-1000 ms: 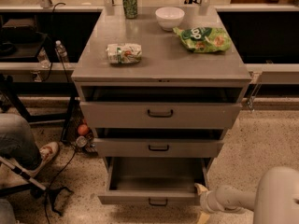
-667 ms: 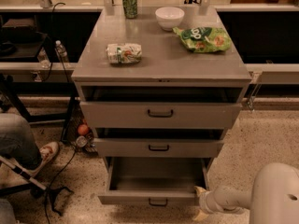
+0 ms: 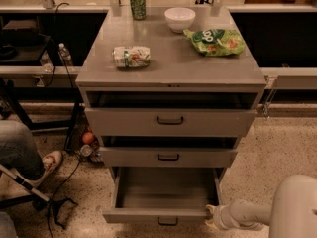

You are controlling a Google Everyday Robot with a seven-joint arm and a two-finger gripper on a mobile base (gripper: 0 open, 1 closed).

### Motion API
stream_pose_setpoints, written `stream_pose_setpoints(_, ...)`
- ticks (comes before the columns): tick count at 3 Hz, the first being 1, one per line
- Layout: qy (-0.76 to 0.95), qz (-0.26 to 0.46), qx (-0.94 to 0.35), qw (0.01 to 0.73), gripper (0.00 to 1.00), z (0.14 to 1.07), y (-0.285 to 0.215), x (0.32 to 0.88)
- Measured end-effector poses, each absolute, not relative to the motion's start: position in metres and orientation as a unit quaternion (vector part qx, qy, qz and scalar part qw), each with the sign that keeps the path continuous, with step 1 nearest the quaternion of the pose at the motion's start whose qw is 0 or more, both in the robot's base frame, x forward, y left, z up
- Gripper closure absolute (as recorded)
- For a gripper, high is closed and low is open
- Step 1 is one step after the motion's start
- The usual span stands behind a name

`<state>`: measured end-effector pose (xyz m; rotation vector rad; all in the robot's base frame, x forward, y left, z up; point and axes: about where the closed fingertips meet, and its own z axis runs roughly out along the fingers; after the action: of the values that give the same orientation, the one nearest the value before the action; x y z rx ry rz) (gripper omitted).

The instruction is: Open bottom drawer

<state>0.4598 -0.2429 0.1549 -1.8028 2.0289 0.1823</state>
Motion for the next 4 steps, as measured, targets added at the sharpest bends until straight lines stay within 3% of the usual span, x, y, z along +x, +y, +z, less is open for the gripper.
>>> stream_pose_setpoints(1,0.733,0.067,-0.644,0.208,1.0,0.157,-0.245,0.454)
stream_pose_setpoints(4,0.753,0.084,-0.618,0.21,1.0,0.153,-0.25,0.421)
